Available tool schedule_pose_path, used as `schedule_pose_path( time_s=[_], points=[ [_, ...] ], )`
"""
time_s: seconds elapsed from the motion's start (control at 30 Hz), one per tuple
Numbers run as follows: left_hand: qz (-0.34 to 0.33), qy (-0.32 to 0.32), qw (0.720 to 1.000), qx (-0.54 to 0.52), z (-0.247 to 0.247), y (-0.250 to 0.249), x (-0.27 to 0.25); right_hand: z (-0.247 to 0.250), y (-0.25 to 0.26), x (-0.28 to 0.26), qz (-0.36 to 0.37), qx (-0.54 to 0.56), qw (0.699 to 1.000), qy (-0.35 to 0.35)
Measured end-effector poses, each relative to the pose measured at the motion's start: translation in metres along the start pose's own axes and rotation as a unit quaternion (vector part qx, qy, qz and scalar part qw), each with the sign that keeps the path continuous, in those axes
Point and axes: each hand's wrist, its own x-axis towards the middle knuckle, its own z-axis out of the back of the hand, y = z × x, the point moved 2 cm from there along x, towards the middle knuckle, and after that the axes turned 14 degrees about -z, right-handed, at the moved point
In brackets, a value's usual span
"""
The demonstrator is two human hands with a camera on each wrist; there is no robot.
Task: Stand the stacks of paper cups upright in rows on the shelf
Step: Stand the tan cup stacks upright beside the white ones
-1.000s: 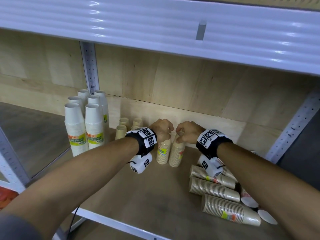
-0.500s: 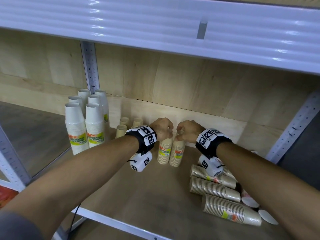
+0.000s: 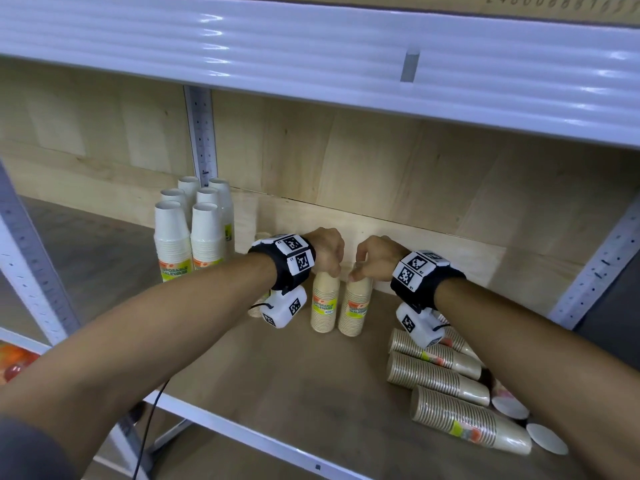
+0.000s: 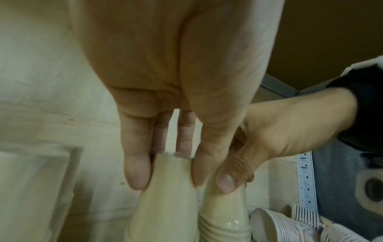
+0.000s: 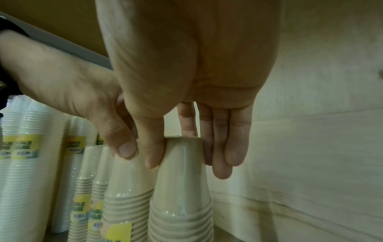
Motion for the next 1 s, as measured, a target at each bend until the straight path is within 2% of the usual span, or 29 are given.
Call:
schedule_pose_path(
  time_s=[0.33, 0.67, 1.0],
  points=[
    [0.066, 0.052, 0.994, 0.073, 0.027, 0.007, -0.052, -0.004, 0.057, -0.02, 0.058, -0.004, 0.998, 0.031],
    [0.111, 0.016, 0.991, 0.077, 0.029, 0.033, -0.087, -0.024, 0.106, -0.036, 0.092, -0.007, 0.996, 0.013],
    [0.115, -0.02, 0.986, 0.115, 0.009, 0.047, -0.093, -0.044, 0.12, -0.039, 0.113, 0.011, 0.994, 0.001]
  ],
)
